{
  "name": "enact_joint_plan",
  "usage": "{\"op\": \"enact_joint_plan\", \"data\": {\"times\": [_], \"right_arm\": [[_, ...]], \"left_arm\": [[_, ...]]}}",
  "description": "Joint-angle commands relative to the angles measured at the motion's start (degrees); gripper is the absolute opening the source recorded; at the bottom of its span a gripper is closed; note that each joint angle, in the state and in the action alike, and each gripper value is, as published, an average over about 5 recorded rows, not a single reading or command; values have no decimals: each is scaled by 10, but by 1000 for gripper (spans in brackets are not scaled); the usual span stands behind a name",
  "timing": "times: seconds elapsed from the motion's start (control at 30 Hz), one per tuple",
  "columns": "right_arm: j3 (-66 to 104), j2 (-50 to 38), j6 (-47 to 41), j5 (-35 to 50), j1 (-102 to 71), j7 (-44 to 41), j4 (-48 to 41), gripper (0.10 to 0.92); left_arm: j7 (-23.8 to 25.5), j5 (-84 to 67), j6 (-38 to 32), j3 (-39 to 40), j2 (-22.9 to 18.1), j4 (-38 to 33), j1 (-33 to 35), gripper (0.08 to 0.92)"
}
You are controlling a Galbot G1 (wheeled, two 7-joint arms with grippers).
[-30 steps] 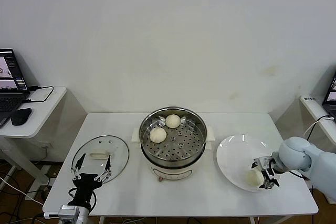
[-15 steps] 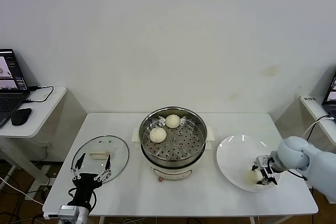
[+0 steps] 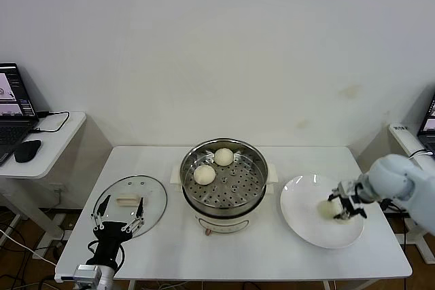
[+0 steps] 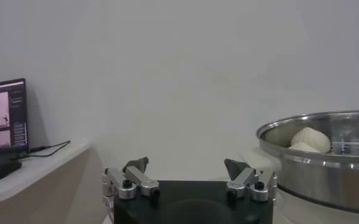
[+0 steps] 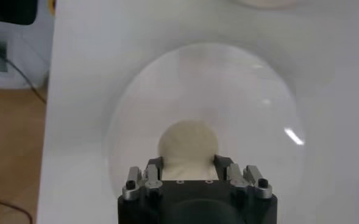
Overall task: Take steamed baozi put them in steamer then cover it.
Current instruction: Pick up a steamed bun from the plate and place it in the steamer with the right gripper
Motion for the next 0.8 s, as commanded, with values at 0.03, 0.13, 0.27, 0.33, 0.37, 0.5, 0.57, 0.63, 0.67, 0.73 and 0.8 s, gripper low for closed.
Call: {"op": "enact_joint_plan", "data": {"times": [0.03, 0.13, 0.27, 0.33, 0.37, 0.5, 0.57, 0.63, 0.67, 0.73, 0.8], "right_arm": [[-114, 12, -4, 98, 270, -13, -1, 548], [-174, 50, -6, 120, 361, -3, -7, 550], [-226, 115, -11, 150, 425, 17, -3, 549], [-239, 153, -13, 164, 437, 27, -1, 551], [-244, 173, -12, 171, 440, 32, 0, 551], [-265, 240, 4, 194, 435, 52, 0, 551], [-279, 265, 20, 197, 425, 59, 0, 551], [-291, 284, 41, 191, 412, 64, -3, 551], [-296, 293, 51, 188, 405, 65, -4, 551], [-304, 308, 74, 173, 389, 65, -10, 551], [-314, 321, 97, 152, 376, 65, -17, 551]], "left_arm": [[0, -1, 0, 0, 2, -4, 0, 823], [-1, -1, 0, -1, 3, -6, 1, 823], [-1, -1, 1, -3, 2, -7, 2, 823], [-1, -2, 0, -6, 2, -7, 2, 823], [-1, -2, 0, -7, 1, -7, 3, 823], [-1, -2, 0, -14, -1, -8, 5, 823], [-1, -2, 0, -16, -3, -9, 6, 823], [-1, -2, 0, -19, -5, -10, 8, 823], [-1, -2, 0, -20, -6, -11, 9, 823], [-1, -2, 0, -22, -8, -13, 10, 823], [-1, -2, 0, -24, -9, -15, 12, 823]]}}
